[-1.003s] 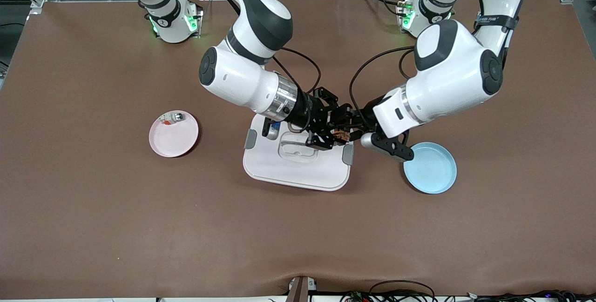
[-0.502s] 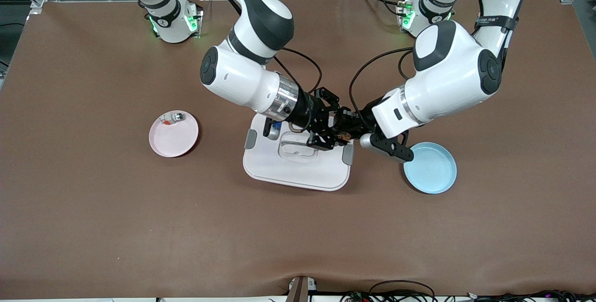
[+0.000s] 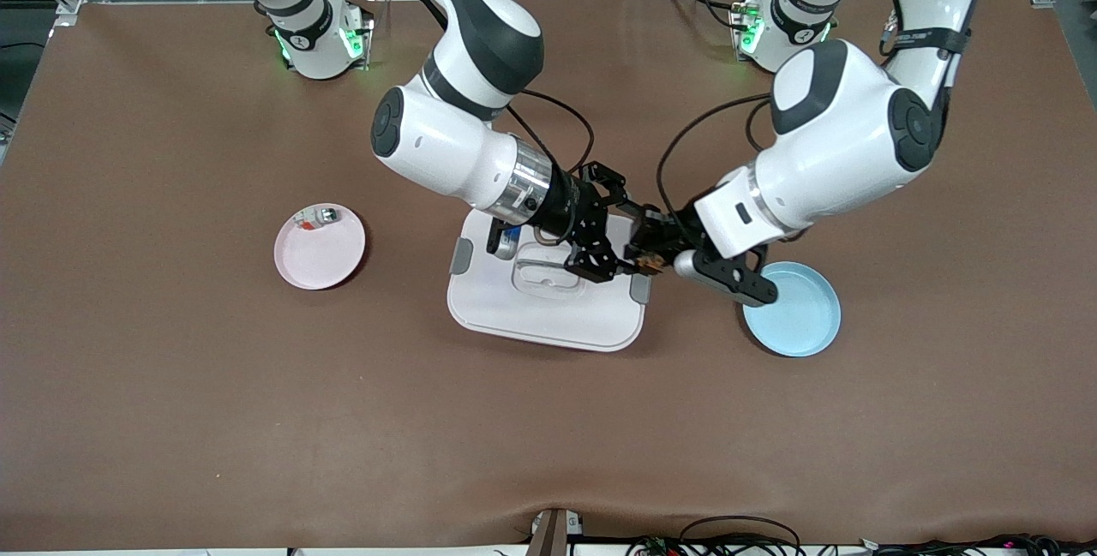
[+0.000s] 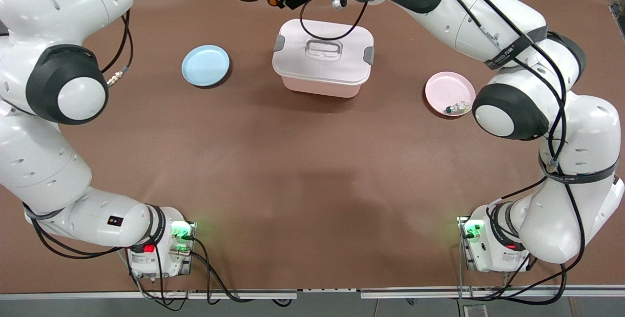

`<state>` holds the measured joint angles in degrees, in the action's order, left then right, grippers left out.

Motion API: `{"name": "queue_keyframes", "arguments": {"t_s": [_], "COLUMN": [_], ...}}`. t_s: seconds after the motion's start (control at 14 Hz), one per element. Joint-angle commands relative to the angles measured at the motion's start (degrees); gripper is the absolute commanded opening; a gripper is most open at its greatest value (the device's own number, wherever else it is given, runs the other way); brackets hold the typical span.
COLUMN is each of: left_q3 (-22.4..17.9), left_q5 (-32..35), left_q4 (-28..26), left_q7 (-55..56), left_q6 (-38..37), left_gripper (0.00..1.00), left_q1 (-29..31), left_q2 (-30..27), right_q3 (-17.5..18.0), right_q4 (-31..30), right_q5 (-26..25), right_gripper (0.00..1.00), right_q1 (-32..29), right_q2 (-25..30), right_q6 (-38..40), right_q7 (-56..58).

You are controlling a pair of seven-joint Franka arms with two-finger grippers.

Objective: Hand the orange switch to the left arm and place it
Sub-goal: 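Grasp the switch with the left gripper while the right gripper releases, then lower the switch toward the blue plate while the right gripper withdraws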

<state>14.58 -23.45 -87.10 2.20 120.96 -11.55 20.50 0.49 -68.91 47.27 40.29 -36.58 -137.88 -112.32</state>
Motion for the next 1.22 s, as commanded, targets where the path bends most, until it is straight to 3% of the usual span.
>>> {"name": "queue_keyframes", "arguments": {"t_s": [0.0, 0.29, 0.5, 0.72, 0.86, 1.15], "left_q3": [-0.08, -0.08, -0.08, -0.08, 0.01, 0.19], "left_q5": [5.06, 11.48, 19.03, 21.94, 26.06, 26.43], "left_q4": [-0.09, -0.27, -0.88, -4.12, -6.23, -11.68], "left_q7": [-1.06, -9.81, -22.11, -34.24, -41.63, -55.78], "left_q6": [-1.07, -7.38, -11.87, -12.15, -11.62, -8.03], "left_gripper": [0.00, 0.00, 0.00, 0.00, 0.00, 0.00], "left_q1": [1.53, 5.30, 9.26, 12.51, 14.01, 16.46], "left_q2": [-0.72, -0.81, -0.37, -0.37, -0.72, -2.48], "right_q3": [-0.23, -0.49, -0.58, -0.84, -0.67, -0.76], "right_q4": [1.06, 0.71, 0.88, 0.97, 0.97, 0.97], "right_q5": [0.81, -0.16, -4.89, -5.87, -11.29, -17.02], "right_gripper": [1.00, 1.00, 1.00, 1.00, 1.00, 1.00], "right_q1": [0.14, -1.00, -5.11, -10.21, -12.94, -17.42], "right_q2": [-0.33, -0.07, 0.11, 0.55, 1.42, 3.35], "right_q6": [0.77, 3.31, 14.70, 25.87, 33.17, 46.36], "right_q7": [1.40, 11.30, 20.70, 33.28, 38.81, 50.50]}}
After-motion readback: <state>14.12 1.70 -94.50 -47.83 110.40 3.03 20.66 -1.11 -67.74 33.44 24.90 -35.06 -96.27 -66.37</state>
